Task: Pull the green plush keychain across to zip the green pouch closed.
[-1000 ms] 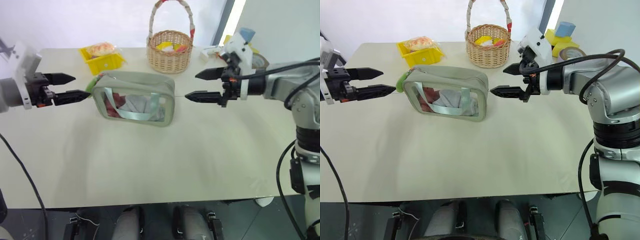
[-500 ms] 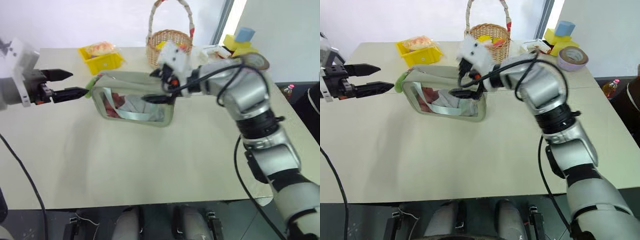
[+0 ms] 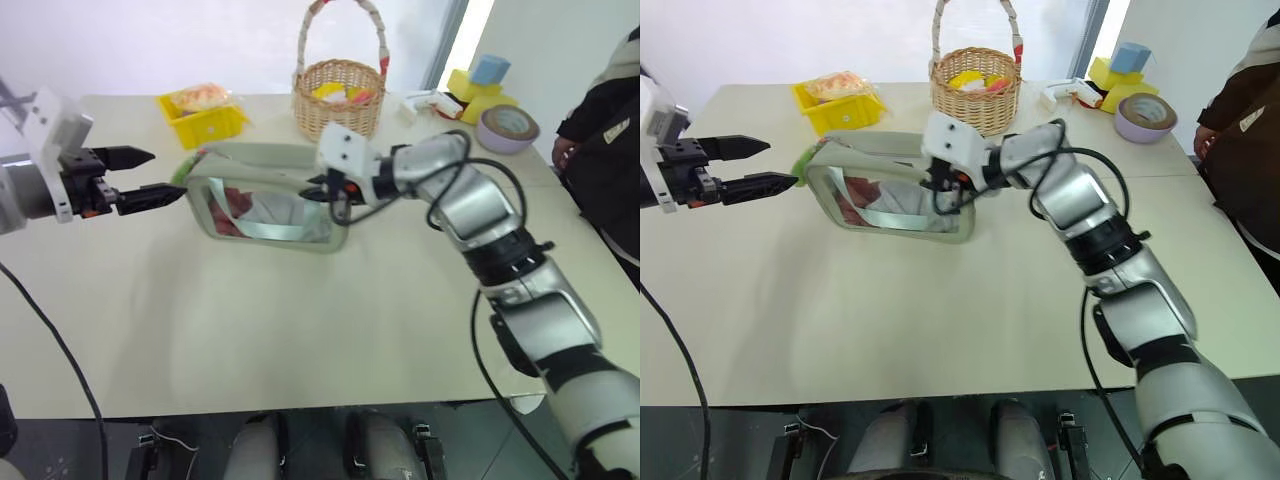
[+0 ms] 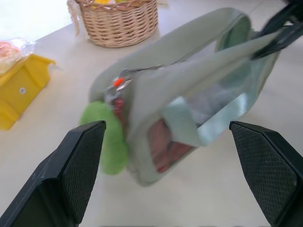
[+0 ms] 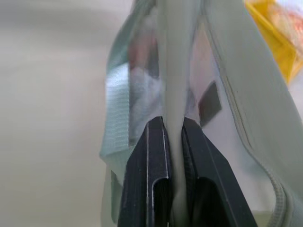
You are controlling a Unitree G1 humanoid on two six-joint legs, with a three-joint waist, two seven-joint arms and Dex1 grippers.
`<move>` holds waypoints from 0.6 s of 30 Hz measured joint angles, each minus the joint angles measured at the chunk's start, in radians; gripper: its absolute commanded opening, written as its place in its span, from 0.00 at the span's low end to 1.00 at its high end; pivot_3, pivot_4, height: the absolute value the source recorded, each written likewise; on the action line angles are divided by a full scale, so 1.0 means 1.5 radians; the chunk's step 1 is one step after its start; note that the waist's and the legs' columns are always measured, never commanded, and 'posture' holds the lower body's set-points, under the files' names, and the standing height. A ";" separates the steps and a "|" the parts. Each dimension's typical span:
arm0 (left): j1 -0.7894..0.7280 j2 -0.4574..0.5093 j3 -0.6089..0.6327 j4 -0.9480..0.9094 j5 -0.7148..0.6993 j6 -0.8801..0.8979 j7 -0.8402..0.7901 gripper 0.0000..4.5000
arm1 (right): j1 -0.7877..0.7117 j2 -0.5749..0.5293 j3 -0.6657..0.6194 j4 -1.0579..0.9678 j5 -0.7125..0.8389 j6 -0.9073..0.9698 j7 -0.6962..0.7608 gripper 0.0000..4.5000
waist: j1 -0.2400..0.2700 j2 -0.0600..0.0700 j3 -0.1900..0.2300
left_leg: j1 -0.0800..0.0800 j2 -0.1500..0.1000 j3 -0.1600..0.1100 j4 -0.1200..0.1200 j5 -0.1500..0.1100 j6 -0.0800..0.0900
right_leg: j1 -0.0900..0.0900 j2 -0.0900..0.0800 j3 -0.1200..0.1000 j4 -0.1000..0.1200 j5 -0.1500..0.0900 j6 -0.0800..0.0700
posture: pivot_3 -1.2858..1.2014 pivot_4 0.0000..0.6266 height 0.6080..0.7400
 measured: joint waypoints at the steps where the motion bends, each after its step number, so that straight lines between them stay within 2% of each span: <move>1: 0.000 0.000 0.000 0.001 0.000 0.000 0.001 1.00 | 0.007 -0.011 -0.005 0.002 0.001 -0.025 0.017 0.02 | 0.000 0.000 0.000 | 0.000 0.000 0.000 0.000 0.000 0.000 | 0.000 0.000 0.000 0.000 0.000 0.000 | 0.52 0.24 0.99; 5: -0.003 0.000 0.000 0.006 0.000 -0.001 0.003 1.00 | 0.015 -0.062 -0.039 0.050 0.000 -0.116 0.077 0.02 | -0.002 0.000 0.000 | 0.001 0.000 0.000 0.001 0.000 0.000 | 0.000 0.000 0.000 -0.001 0.000 0.000 | 0.52 0.24 0.99; 9: -0.012 -0.009 -0.004 0.006 0.000 -0.001 0.006 1.00 | 0.030 -0.055 -0.051 0.068 -0.001 -0.138 0.092 0.02 | -0.007 0.000 0.000 | 0.001 0.001 0.000 0.001 0.000 0.000 | 0.000 0.001 0.000 0.000 0.000 0.000 | 0.52 0.24 0.99; 13: -0.020 -0.012 -0.011 0.006 0.000 -0.003 0.008 1.00 | 0.034 -0.035 -0.055 0.077 -0.014 -0.152 0.089 0.35 | -0.013 0.000 0.000 | 0.002 0.001 0.001 0.001 0.001 -0.001 | 0.000 0.001 0.000 0.001 0.000 0.000 | 0.52 0.24 0.99; 16: -0.020 -0.012 -0.015 0.014 0.000 -0.003 0.007 1.00 | 0.034 -0.029 -0.056 0.078 -0.015 -0.141 0.089 0.69 | -0.011 0.000 0.000 | 0.002 0.001 0.001 0.001 0.001 -0.001 | 0.000 0.001 0.000 0.001 0.000 0.000 | 0.52 0.24 0.99; 18: -0.021 -0.011 -0.015 0.022 0.002 -0.005 0.007 1.00 | 0.034 -0.046 -0.068 0.057 -0.013 -0.119 0.093 0.69 | -0.006 0.000 0.000 | 0.001 0.001 0.001 0.001 0.001 -0.001 | 0.000 0.000 0.000 0.002 0.000 0.000 | 0.52 0.24 0.99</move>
